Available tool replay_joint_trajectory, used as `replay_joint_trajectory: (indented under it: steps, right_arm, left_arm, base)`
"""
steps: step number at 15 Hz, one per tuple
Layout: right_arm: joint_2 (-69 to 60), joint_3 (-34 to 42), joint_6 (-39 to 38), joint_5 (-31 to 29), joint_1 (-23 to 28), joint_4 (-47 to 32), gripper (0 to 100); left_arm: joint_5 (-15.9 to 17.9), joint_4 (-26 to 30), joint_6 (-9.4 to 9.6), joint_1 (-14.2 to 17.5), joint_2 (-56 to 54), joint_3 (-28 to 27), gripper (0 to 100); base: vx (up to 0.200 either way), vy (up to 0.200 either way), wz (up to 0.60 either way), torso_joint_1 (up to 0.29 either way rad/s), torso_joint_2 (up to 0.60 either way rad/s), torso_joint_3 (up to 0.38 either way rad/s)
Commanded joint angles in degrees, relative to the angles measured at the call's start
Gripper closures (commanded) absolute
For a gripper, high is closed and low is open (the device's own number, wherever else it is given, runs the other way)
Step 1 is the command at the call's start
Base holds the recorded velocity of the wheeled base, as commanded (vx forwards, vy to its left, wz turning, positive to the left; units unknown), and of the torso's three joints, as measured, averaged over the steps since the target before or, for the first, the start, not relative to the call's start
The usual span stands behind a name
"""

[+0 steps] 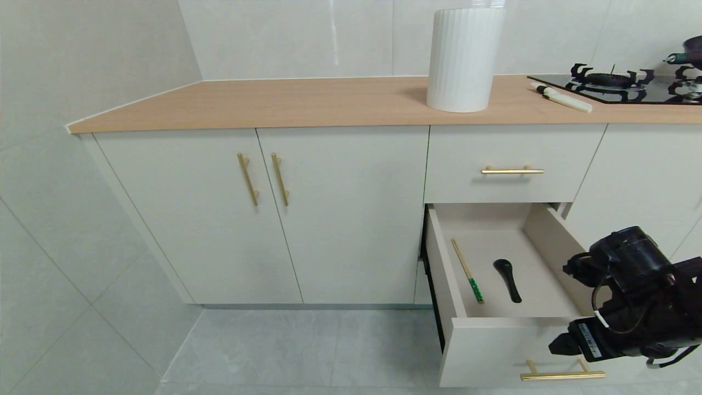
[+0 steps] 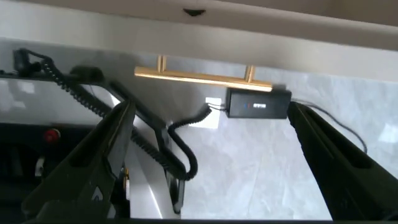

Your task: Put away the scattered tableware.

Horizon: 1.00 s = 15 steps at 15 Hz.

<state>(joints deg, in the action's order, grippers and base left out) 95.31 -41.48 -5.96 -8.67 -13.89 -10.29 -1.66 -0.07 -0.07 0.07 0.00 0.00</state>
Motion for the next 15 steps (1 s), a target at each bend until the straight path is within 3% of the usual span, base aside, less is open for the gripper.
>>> replay_joint_trajectory:
  steps: [1, 11, 15]
  right_arm:
    - [2.8, 0.1, -1.2, 0.0, 0.0, 3.3, 0]
    - [4.4, 0.2, -3.2, -0.5, 0.3, 13.7, 0]
    - [9.3, -1.4, -2.4, -0.5, 1.8, 22.2, 0]
  left_arm:
    - [0.0, 0.0, -0.01, 0.0, 0.1, 0.0, 0]
    - [0.0, -0.1, -0.01, 0.0, 0.1, 0.0, 0]
    - [0.0, 0.0, -0.01, 0.0, 0.1, 0.0, 0]
  base:
    - [0.000, 0.000, 0.00, 0.000, 0.00, 0.000]
    - [0.000, 0.000, 0.00, 0.000, 0.00, 0.000]
    - [0.000, 0.000, 0.00, 0.000, 0.00, 0.000]
